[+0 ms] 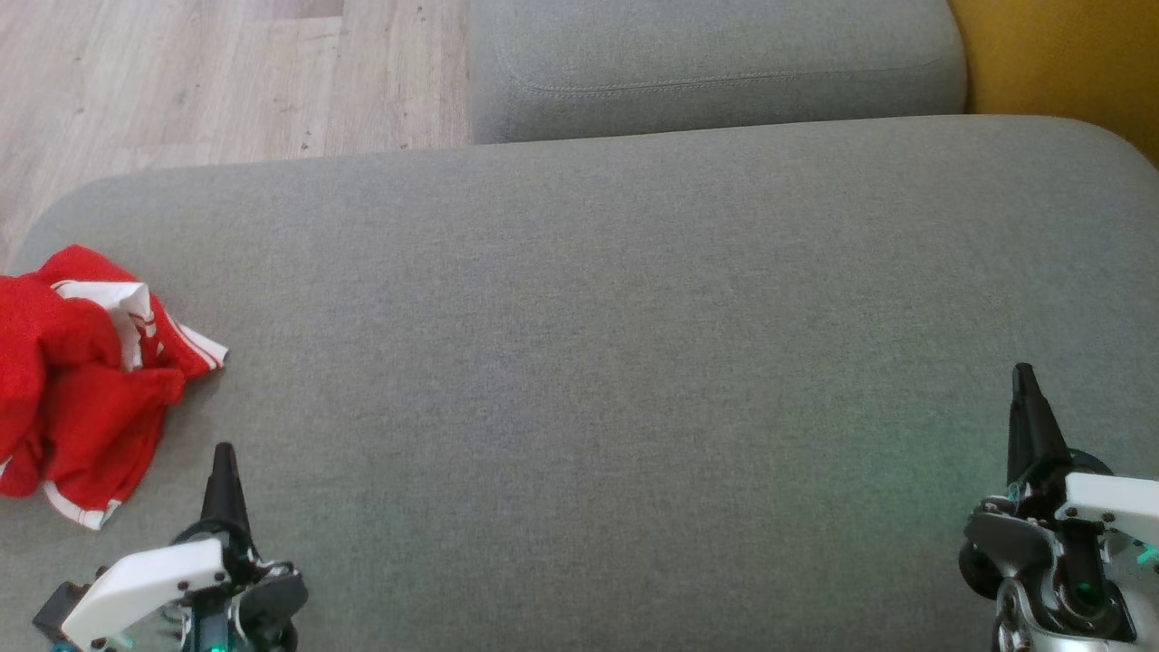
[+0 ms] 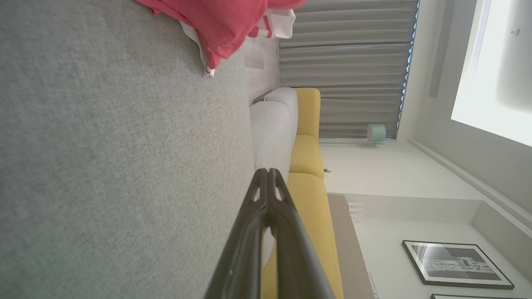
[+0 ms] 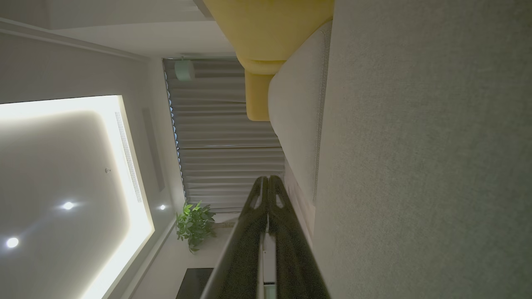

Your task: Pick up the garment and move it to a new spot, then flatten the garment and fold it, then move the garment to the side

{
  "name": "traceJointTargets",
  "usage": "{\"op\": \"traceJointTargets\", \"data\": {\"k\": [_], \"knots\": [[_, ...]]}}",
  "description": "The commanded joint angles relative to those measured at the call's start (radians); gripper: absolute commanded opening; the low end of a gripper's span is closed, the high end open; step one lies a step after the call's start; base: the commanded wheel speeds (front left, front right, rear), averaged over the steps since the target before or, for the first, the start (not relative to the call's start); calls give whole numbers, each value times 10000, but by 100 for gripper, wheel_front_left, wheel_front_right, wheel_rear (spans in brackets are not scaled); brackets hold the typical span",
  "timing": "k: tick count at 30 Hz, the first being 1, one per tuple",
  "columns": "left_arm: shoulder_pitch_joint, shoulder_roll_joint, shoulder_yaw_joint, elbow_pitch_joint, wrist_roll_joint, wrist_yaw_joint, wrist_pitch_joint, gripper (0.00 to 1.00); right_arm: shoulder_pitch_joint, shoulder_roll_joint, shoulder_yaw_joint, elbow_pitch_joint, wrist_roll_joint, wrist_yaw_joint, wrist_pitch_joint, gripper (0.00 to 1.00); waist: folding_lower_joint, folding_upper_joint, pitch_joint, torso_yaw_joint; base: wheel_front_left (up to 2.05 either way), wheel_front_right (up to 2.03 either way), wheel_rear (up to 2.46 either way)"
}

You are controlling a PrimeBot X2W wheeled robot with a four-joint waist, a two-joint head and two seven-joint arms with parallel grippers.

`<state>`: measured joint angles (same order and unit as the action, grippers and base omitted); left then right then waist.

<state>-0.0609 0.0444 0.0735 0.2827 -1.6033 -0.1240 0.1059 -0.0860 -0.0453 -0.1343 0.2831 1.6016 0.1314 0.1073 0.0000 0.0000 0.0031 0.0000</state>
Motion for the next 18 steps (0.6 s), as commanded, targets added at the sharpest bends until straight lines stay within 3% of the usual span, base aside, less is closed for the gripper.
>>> {"op": "traceJointTargets", "data": {"k": [1,18], "knots": [[-470,58,399,-379,-56,-67,70,0,-219,-49,209,-384,74,-7,56,0,0,0,0,0,0,0,0],[-470,58,399,-379,-56,-67,70,0,-219,-49,209,-384,74,-7,56,0,0,0,0,0,0,0,0]]}}
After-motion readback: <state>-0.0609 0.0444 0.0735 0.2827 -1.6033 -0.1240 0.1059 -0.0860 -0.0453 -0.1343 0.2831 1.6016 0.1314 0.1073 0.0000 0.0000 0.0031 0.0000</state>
